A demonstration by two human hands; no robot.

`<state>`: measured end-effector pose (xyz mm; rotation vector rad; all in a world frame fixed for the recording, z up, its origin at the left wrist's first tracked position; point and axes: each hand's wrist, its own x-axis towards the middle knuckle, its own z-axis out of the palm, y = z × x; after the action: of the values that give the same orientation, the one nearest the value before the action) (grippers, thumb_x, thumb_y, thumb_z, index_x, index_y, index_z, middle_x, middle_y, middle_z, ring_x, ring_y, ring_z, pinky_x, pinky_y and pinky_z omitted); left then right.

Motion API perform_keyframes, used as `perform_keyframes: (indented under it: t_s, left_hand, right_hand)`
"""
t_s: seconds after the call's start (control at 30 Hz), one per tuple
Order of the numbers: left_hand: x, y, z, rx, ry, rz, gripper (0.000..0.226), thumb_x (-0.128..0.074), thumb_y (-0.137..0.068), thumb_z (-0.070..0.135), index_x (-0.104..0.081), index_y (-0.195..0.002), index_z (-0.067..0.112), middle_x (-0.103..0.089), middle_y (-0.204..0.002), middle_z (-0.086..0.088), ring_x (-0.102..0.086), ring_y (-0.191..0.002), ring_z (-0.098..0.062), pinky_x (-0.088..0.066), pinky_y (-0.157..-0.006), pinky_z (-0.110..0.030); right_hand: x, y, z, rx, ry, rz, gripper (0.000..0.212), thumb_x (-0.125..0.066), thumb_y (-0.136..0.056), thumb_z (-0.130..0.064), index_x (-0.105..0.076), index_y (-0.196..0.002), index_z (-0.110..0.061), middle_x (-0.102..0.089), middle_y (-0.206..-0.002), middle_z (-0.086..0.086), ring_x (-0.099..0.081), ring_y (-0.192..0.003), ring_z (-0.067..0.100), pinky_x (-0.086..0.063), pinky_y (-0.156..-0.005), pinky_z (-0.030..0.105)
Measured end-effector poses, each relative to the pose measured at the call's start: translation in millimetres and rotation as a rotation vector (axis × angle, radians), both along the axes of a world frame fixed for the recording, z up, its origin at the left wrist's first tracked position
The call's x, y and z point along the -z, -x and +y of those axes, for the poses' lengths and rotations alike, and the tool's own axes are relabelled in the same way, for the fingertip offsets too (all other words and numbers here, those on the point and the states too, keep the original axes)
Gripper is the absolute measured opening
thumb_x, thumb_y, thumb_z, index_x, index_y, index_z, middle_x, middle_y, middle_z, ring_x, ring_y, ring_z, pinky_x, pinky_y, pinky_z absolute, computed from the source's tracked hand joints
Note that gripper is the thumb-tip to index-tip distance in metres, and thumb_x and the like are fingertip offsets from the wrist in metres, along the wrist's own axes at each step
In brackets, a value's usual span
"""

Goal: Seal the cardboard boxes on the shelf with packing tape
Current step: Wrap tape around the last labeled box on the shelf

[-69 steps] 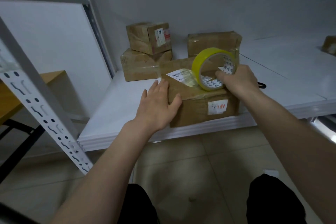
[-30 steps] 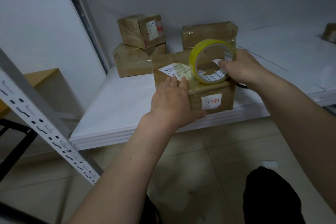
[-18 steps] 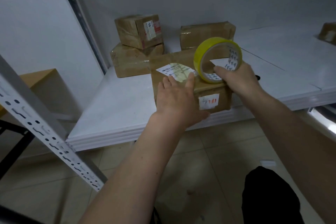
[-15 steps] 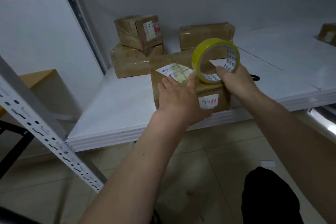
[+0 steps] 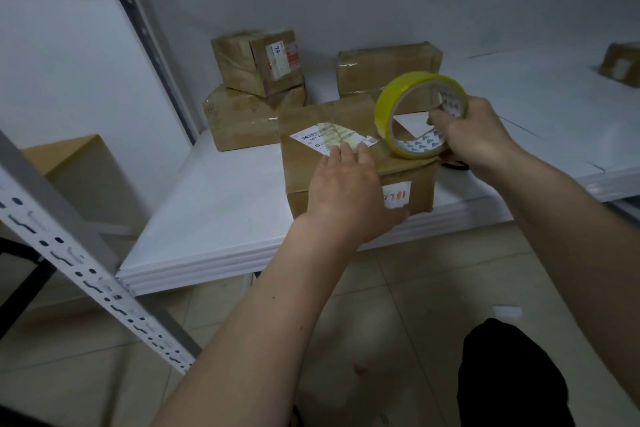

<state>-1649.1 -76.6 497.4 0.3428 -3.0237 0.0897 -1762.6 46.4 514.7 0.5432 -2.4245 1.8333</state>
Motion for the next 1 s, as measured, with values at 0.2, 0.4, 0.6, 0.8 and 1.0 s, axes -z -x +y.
perform_keyframes:
  t_s: [0.2, 0.4, 0.6, 0.8, 1.0]
  left_hand:
    - [0.2, -1.1, 2.1, -0.004, -0.012, 0.006, 0.115, -0.056, -0.083, 0.072, 0.003, -0.156, 0.007, -0.007, -0.164, -0.017, -0.006, -0.152, -0.030, -0.008, -0.122, -0.039]
    - [0.8, 0.4, 5.9, -0.019, 0.008, -0.003, 0.116, -0.055, -0.082, 0.074, 0.010, -0.156, 0.014, -0.009, -0.162, -0.023, -0.009, -0.151, -0.036, -0.012, -0.123, -0.043]
    - [1.0, 6.9, 10.5, -0.039, 0.072, -0.024, 0.105, -0.057, -0.086, 0.067, -0.001, -0.157, 0.014, -0.013, -0.159, -0.029, -0.012, -0.149, -0.041, -0.015, -0.121, -0.048]
    - [-1.0, 12.1, 7.2, 0.055, 0.073, 0.010, 0.098, -0.053, -0.091, 0.061, -0.005, -0.156, 0.007, -0.005, -0.165, -0.010, -0.003, -0.153, -0.024, -0.003, -0.123, -0.042]
    - [7.3, 13.2, 11.8, 0.042, 0.047, 0.080, 0.113, -0.060, -0.084, 0.066, -0.002, -0.154, -0.002, -0.016, -0.162, -0.017, -0.016, -0.150, -0.031, -0.018, -0.120, -0.039]
  right_hand:
    - [7.1, 3.9, 5.2, -0.015, 0.151, -0.050, 0.016, -0.050, -0.097, -0.013, -0.057, -0.084, -0.020, -0.061, -0.075, -0.002, -0.060, -0.062, 0.009, -0.046, -0.040, 0.019]
    - [24.4, -2.1, -6.1, 0.063, 0.234, -0.125, 0.008, -0.069, -0.086, -0.028, -0.064, -0.082, -0.023, -0.069, -0.085, -0.002, -0.067, -0.077, 0.013, -0.056, -0.063, 0.029]
    - [18.4, -1.4, -3.6, 0.033, 0.086, -0.081, 0.016, -0.057, -0.093, -0.028, -0.062, -0.078, -0.023, -0.068, -0.086, 0.001, -0.067, -0.087, 0.023, -0.057, -0.084, 0.047]
    - [5.0, 6.0, 1.0, -0.024, 0.003, -0.001, 0.020, -0.052, -0.096, -0.022, -0.059, -0.077, -0.020, -0.064, -0.080, 0.004, -0.065, -0.076, 0.023, -0.058, -0.063, 0.038]
    - [17.7, 11.7, 14.8, -0.005, 0.424, -0.354, 0.019, -0.052, -0.099, -0.021, -0.054, -0.083, -0.011, -0.063, -0.083, 0.009, -0.067, -0.066, 0.018, -0.053, -0.041, 0.028]
